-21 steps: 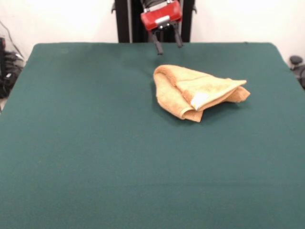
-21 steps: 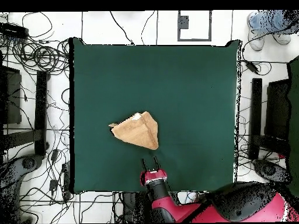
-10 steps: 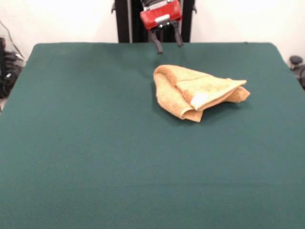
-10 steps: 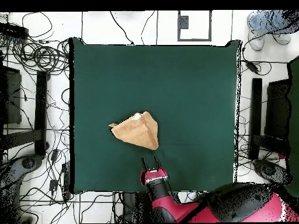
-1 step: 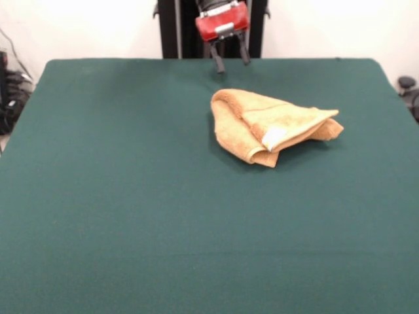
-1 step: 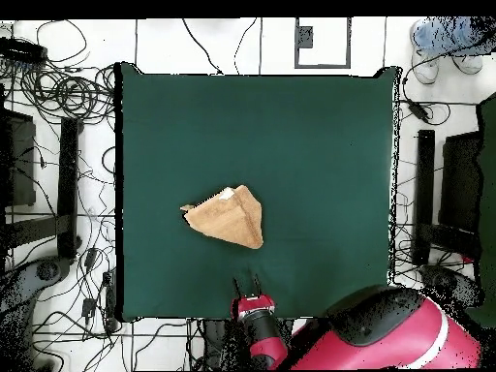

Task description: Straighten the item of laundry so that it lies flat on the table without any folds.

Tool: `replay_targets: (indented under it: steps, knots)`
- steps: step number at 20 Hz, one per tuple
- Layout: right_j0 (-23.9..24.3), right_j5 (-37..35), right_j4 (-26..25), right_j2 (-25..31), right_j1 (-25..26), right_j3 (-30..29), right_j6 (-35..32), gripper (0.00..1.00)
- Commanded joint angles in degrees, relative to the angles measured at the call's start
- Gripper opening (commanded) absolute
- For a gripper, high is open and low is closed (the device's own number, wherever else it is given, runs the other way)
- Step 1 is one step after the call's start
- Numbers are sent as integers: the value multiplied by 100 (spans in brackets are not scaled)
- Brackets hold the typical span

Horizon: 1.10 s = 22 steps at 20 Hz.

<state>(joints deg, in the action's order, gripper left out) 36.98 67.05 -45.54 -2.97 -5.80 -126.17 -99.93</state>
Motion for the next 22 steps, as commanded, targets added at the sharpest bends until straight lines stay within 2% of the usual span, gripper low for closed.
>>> replay_targets:
  steps: [1, 15, 22]
  knots:
    - [-329, 497, 818, -181, 579, 847, -162, 100]
    - [-310, 599, 659, -117, 630, 1082, -568, 100]
    - [-394, 721, 870, -140, 535, 716, -596, 100]
